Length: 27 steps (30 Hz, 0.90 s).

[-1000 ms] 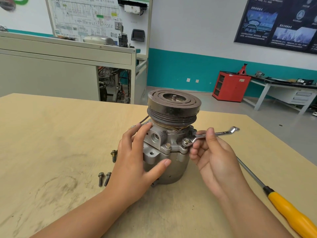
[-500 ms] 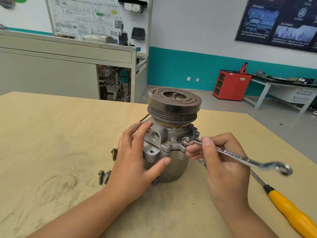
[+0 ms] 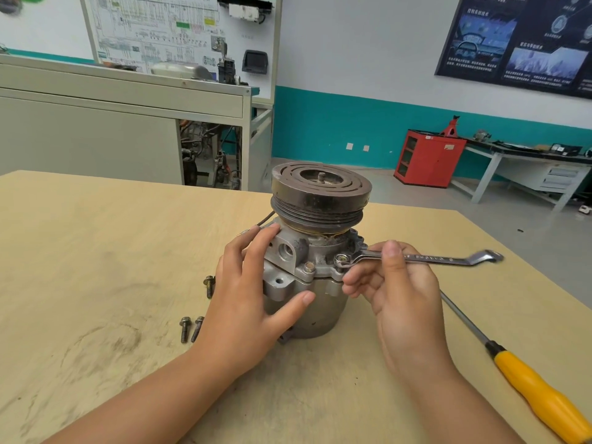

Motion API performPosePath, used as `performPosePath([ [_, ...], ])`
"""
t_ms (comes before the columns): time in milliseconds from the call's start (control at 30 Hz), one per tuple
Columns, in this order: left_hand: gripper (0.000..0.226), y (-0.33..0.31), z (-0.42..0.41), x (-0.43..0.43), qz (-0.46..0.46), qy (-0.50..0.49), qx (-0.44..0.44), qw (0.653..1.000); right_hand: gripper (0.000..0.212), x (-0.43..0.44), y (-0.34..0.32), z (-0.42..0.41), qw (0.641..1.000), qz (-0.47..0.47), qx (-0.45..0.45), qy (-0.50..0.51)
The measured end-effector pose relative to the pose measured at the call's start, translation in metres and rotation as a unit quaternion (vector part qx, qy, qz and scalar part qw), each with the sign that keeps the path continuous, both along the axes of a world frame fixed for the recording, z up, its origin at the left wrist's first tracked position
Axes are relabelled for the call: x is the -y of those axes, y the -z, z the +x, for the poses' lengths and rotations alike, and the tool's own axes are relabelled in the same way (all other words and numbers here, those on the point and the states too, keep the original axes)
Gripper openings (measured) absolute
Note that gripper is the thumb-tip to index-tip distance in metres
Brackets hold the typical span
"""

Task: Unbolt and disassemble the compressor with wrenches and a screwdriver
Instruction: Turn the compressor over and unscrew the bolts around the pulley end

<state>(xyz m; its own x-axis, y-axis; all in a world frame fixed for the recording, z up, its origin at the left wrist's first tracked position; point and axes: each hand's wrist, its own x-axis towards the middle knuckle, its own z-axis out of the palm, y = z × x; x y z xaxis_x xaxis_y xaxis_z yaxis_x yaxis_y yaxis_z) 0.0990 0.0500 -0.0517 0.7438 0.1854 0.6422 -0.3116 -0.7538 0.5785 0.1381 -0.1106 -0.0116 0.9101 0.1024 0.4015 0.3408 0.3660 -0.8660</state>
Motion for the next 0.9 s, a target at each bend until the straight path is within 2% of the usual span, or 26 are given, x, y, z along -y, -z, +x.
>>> performPosePath([
  [167, 0.078, 0.0, 0.0, 0.0, 0.004, -0.001, -0.004, 1.0, 0.027, 0.0, -0.002, 0.012, 0.986, 0.06, -0.133, -0.084],
  [267, 0.078, 0.0, 0.0, 0.0, 0.003, -0.001, -0.001, 1.0, 0.023, 0.002, -0.001, 0.014, 0.975, 0.118, -0.156, -0.109],
  [400, 0.078, 0.0, 0.0, 0.0, -0.003, 0.003, -0.004, 1.0, 0.02, 0.009, -0.005, 0.01, 0.989, 0.129, -0.062, -0.047],
  [533, 0.079, 0.001, 0.001, -0.001, -0.001, 0.002, -0.007, 1.0, 0.018, 0.009, -0.003, -0.005, 0.993, 0.004, 0.085, 0.079],
  [633, 0.079, 0.001, 0.0, -0.001, -0.002, 0.003, -0.006, 1.0, 0.012, 0.005, 0.005, -0.013, 0.979, -0.053, 0.166, 0.11],
  [800, 0.079, 0.0, 0.0, -0.001, -0.004, 0.004, -0.007, 1.0, 0.009, 0.004, 0.007, -0.015, 0.971, -0.039, 0.207, 0.111],
  [900, 0.079, 0.001, 0.0, -0.001, -0.005, 0.005, -0.006, 1.0, 0.016, 0.002, 0.007, -0.017, 0.975, -0.039, 0.197, 0.092],
])
